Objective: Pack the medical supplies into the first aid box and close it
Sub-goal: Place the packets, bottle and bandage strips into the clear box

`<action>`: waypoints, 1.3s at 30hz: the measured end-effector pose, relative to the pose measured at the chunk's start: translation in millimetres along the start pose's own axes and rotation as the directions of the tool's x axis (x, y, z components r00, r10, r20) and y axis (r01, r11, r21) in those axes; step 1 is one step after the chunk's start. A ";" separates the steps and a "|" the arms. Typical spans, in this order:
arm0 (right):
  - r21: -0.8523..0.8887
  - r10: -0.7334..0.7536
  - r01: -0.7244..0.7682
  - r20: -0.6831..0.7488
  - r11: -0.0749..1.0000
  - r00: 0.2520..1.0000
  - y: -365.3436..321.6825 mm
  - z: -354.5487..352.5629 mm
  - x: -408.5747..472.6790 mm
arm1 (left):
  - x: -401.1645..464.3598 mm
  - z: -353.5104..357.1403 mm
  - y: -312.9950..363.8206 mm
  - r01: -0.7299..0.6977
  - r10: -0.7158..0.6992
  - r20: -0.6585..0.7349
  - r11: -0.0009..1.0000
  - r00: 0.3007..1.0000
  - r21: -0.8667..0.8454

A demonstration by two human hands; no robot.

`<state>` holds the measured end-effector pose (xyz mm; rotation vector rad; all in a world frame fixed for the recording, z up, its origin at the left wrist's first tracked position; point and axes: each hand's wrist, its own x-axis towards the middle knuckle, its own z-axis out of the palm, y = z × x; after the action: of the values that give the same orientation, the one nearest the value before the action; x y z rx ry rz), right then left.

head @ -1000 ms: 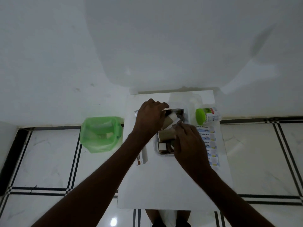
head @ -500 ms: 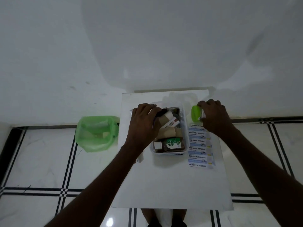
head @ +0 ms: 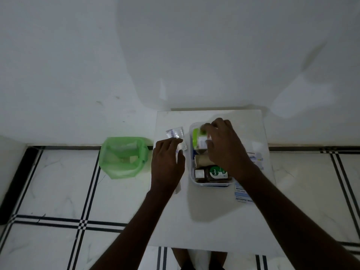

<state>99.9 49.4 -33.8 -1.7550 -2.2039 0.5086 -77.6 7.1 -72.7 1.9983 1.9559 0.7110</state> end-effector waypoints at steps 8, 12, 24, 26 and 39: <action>0.058 0.018 -0.015 -0.047 0.998 0.999 6.9 18.1 -3.6 | -40.2 13.5 -21.3 0.167 -0.180 0.090 0.977 0.980 0.129; 0.107 0.049 -0.036 -0.119 0.994 0.992 6.6 15.1 -13.8 | -53.1 21.9 -24.5 0.249 -0.285 0.210 0.951 0.935 0.182; 0.666 0.402 -0.402 0.164 0.629 0.901 -5.9 -21.8 -55.4 | -39.0 -28.8 76.2 0.137 -0.199 -0.078 0.864 0.977 -0.484; 0.635 0.398 -0.401 0.157 0.661 0.904 -1.1 -23.0 -54.2 | -32.3 -17.7 86.1 0.144 -0.125 0.072 0.839 0.990 -0.524; 0.137 0.402 -0.385 -0.133 0.913 0.906 22.2 -14.3 -22.6 | 12.6 15.0 57.5 -0.236 0.216 0.141 0.961 0.966 0.146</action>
<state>130.5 33.2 -30.7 -2.1101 -1.6839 0.5396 -20.7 18.2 -54.4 2.3308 1.7829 0.4752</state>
